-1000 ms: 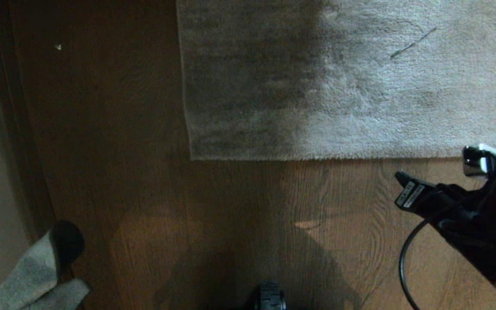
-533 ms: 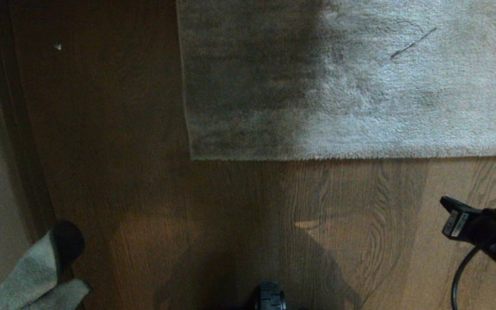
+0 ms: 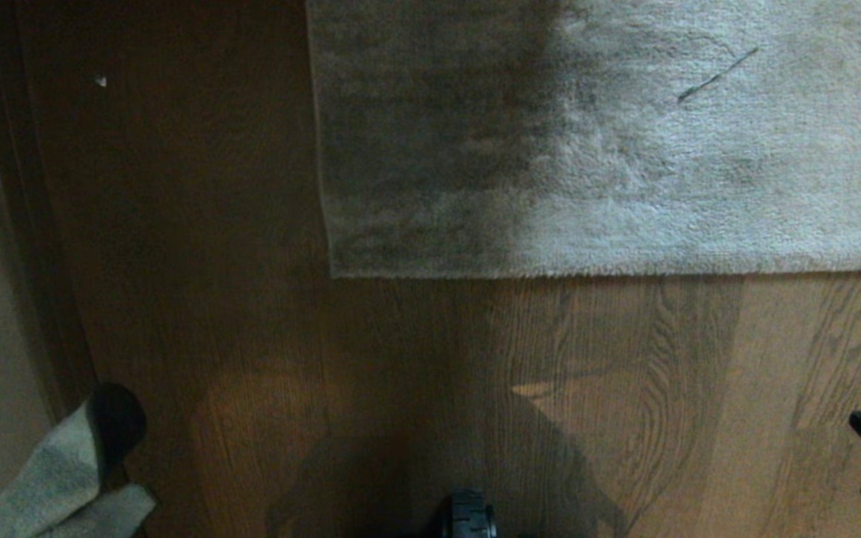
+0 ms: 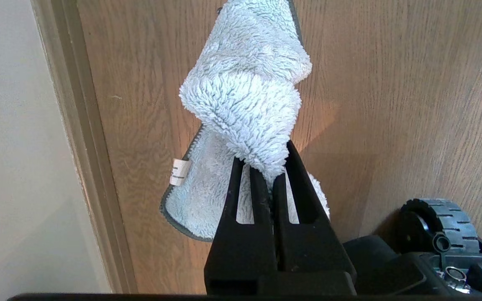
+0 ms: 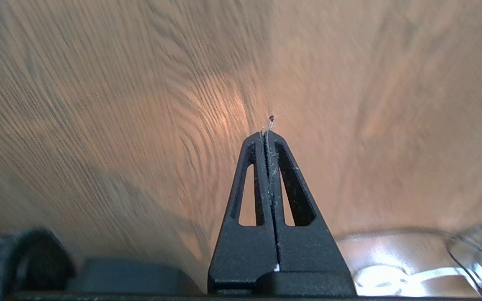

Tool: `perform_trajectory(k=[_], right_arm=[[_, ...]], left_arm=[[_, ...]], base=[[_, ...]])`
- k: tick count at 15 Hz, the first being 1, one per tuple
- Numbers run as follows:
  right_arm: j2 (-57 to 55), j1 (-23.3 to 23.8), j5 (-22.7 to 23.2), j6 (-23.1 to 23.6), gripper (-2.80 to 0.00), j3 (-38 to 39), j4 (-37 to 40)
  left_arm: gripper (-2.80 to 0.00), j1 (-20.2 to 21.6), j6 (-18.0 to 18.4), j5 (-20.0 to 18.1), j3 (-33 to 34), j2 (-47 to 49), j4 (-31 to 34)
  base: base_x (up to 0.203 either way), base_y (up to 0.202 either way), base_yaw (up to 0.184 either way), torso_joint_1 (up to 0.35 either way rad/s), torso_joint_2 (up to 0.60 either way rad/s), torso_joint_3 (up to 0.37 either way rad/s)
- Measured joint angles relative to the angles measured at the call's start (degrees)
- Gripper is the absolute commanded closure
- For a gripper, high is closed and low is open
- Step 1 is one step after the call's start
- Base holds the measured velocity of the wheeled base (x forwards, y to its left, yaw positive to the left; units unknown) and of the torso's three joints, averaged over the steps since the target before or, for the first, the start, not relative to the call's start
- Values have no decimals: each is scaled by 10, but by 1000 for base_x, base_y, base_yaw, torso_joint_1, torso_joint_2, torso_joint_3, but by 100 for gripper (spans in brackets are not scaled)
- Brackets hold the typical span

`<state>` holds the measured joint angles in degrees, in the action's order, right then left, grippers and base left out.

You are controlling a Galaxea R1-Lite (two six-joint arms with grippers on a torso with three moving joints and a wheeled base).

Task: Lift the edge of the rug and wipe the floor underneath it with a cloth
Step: Put down the rag

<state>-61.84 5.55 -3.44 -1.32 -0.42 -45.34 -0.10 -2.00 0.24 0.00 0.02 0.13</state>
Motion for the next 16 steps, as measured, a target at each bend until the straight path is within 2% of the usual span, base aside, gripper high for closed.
perform_trajectory(k=[13,16], right_arm=[[340,11,3,12,0,4,360],[417,4,2,33,0,4,420]], left_arm=[[0,0,0,0,0,0,0],[0,0,0,0,0,0,0]], base=[[0,0,0,0,0,0],[0,0,0,0,0,0]])
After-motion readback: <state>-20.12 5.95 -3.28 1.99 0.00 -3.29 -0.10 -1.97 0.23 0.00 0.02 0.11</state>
